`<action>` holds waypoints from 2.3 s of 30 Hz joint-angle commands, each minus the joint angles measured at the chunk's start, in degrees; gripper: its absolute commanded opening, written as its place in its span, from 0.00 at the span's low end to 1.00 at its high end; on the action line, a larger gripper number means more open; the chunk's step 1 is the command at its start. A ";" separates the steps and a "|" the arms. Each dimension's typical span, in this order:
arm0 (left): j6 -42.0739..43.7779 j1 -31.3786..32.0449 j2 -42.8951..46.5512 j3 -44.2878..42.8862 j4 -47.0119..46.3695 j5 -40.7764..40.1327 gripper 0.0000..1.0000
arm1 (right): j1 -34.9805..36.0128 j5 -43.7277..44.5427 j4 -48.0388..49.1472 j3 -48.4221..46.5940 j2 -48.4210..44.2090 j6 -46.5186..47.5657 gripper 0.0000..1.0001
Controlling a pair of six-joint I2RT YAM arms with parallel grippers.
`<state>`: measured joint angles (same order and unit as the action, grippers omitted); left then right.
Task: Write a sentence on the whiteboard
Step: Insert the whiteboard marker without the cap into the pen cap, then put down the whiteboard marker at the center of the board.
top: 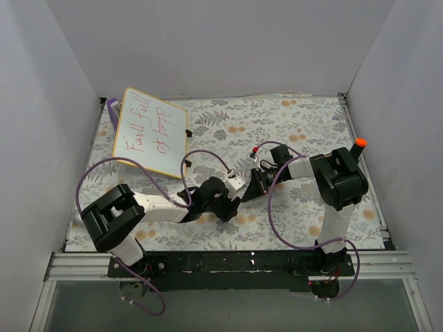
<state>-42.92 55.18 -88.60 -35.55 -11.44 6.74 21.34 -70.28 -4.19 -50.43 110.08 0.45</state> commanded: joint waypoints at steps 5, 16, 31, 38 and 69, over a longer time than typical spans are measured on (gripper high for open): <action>1.78 -0.25 -5.71 -7.41 0.98 1.26 0.00 | -0.07 -1.17 -0.03 0.07 0.22 0.61 0.01; 4.51 -1.65 -9.31 -18.76 -0.25 -1.56 0.00 | 0.54 -0.03 0.33 0.60 0.84 -0.01 0.01; -1.81 -3.23 27.99 -7.61 14.24 -10.42 0.98 | -5.52 3.39 -4.16 -0.98 0.84 5.08 0.01; -13.41 -5.87 46.39 -5.94 27.42 -18.25 0.98 | -6.23 12.51 -10.66 -5.53 -1.44 10.35 0.30; -17.74 -5.96 58.27 -22.45 47.83 -35.04 0.98 | -17.73 45.32 -30.63 -22.00 -57.34 19.27 0.78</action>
<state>-67.42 49.32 -30.74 -53.30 33.91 -21.47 6.39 -25.41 -35.94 -74.28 55.05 27.22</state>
